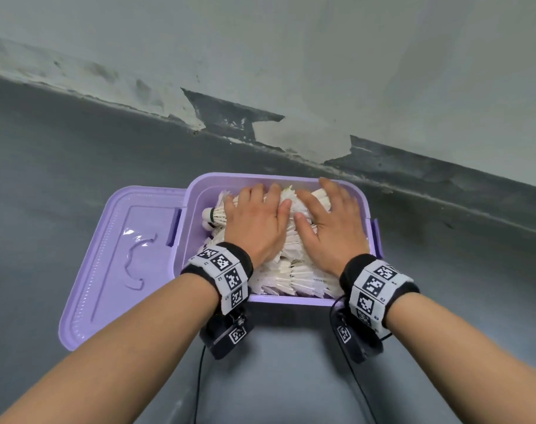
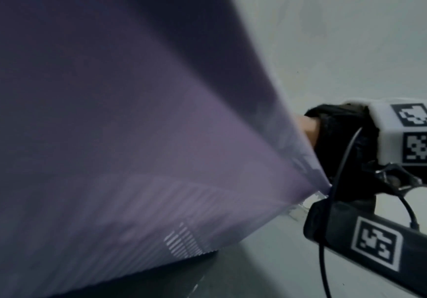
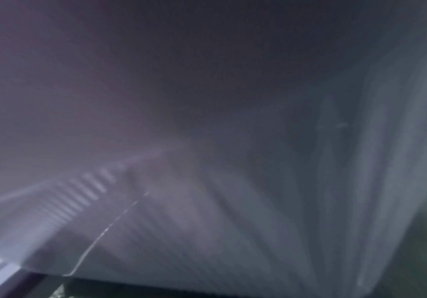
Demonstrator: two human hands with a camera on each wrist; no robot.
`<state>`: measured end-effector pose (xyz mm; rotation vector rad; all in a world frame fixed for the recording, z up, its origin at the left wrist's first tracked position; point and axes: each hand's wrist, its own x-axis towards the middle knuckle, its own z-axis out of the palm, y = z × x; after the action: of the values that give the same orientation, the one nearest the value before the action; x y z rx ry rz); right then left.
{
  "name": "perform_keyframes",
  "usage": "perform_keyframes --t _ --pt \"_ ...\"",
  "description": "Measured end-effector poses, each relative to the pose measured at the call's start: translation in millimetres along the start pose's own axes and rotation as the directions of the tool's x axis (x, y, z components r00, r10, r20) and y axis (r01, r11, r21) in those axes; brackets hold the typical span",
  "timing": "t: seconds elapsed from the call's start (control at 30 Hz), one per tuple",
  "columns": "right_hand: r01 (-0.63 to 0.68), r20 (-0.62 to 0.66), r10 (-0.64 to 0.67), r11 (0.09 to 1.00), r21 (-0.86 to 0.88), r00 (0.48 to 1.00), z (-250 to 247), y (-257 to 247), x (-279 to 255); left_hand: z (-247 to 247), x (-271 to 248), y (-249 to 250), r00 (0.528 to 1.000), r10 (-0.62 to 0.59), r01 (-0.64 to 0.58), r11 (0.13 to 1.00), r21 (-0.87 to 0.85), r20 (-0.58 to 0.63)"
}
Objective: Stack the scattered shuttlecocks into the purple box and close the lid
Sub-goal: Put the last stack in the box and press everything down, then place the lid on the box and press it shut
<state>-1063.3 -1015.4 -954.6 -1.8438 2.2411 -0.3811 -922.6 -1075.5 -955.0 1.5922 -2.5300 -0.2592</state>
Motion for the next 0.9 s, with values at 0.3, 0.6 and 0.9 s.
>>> perform_keyframes --t 0.3,0.6,0.9 --pt "-0.012 -0.048 0.009 0.998 -0.063 0.999 -40.0 -16.9 -2.3 -39.0 -2.2 -9.0 0.999 -0.036 0.031 0.980 -0.195 -0.020" --pt "0.023 -0.225 0.024 0.979 0.204 0.974 -39.8 -49.2 -10.1 -64.2 -6.8 -57.3 0.910 -0.340 0.257 0.912 -0.320 -0.238" --pt "0.250 -0.244 -0.210 0.957 0.144 0.947 -6.3 -89.7 -25.0 -46.4 -60.0 -140.6 0.536 -0.838 0.653 0.488 -0.579 -0.102"
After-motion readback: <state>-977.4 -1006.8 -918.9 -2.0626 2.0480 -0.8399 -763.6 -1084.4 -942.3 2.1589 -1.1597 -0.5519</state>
